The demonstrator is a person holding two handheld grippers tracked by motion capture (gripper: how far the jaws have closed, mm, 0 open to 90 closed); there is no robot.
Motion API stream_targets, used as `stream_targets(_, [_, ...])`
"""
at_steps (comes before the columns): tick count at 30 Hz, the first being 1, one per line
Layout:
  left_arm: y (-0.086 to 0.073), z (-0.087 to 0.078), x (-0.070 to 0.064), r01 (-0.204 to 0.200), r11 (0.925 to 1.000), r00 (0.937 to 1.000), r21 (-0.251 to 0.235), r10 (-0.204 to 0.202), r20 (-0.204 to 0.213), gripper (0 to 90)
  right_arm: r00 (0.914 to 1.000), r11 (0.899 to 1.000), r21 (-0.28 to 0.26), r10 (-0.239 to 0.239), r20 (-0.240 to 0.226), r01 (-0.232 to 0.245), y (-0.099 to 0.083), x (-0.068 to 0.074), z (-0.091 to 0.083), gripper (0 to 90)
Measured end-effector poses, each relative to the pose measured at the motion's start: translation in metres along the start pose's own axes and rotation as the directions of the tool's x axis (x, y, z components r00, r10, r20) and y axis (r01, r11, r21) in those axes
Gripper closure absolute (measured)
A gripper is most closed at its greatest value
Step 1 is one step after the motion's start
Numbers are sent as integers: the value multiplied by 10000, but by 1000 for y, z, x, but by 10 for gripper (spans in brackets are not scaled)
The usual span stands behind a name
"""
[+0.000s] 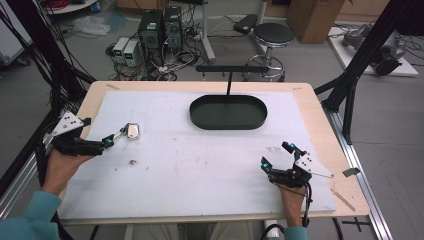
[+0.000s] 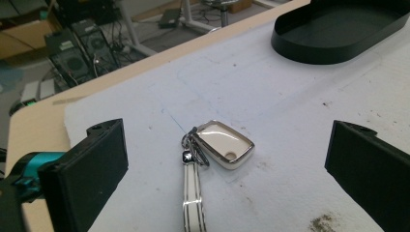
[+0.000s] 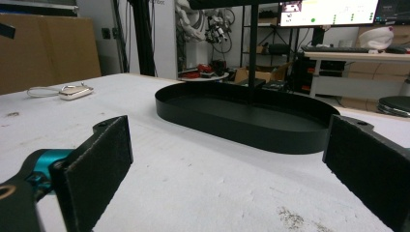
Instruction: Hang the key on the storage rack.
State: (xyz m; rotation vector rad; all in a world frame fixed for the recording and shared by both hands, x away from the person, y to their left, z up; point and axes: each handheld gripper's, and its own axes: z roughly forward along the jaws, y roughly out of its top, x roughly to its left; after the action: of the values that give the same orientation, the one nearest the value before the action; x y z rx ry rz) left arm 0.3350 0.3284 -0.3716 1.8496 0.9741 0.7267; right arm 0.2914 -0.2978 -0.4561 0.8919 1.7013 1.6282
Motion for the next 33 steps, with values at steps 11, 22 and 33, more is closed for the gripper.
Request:
stream_targets(11, [2, 22, 15, -16, 9844, 10000, 1758, 3, 71, 19, 10000, 10000, -14, 12, 15, -12, 0, 0, 0, 30])
stream_targets(22, [-8, 43, 24, 323, 9428, 9995, 3318, -298, -125, 53, 10000, 9999, -93, 64, 16, -63, 0, 0, -1, 30])
stream_targets(33, [-16, 54, 28, 451, 8976, 9989, 4384, -357, -297, 177, 9999, 9999, -63, 131, 33, -131, 0, 0, -1, 30])
